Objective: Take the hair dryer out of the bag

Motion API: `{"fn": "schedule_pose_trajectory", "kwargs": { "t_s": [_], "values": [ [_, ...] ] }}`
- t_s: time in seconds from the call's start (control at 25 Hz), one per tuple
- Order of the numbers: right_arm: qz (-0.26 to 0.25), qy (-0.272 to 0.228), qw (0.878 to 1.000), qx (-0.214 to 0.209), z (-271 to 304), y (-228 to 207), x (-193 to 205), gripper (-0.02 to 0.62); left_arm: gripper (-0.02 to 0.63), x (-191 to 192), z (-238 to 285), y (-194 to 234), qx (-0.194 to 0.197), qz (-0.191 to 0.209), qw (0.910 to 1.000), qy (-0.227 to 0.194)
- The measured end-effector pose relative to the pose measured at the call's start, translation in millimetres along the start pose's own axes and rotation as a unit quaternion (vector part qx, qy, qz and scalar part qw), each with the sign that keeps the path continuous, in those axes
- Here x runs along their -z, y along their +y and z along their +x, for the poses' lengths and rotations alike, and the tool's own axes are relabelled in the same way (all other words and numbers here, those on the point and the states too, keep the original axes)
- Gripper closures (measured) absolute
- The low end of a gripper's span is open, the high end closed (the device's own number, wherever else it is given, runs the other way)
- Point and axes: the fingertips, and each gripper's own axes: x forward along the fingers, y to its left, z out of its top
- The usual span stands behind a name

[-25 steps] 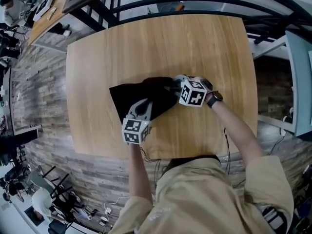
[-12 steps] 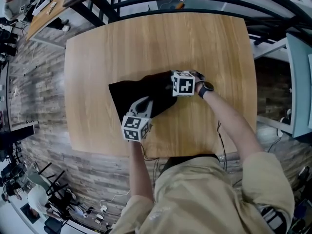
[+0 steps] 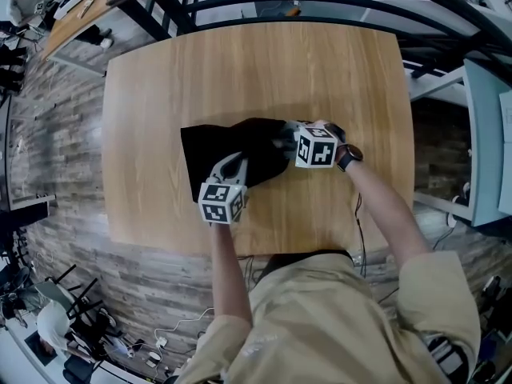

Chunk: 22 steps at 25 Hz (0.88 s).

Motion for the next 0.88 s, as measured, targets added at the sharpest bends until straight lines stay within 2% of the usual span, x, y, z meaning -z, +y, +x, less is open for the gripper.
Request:
{"fn": "schedule_pose_trajectory", "kwargs": {
  "t_s": [0.44,0.76,0.88],
  "values": [
    [-0.027,0.018,0.997,0.074,-77,5,28,0.456,0.586,-10,13,-5,-0.023,-0.029,0.9991,-0.020],
    [-0.025,0.038,0.992,0.116,-144,22,46,0.456,0.588,-9,28,10,-0.051,-0.048,0.9973,-0.020],
    [-0.001,0.041,0.989,0.143,-177,25,56,0.456,0.588,-6,35,5,-0.053,-0.054,0.9970,-0.015]
  ]
}}
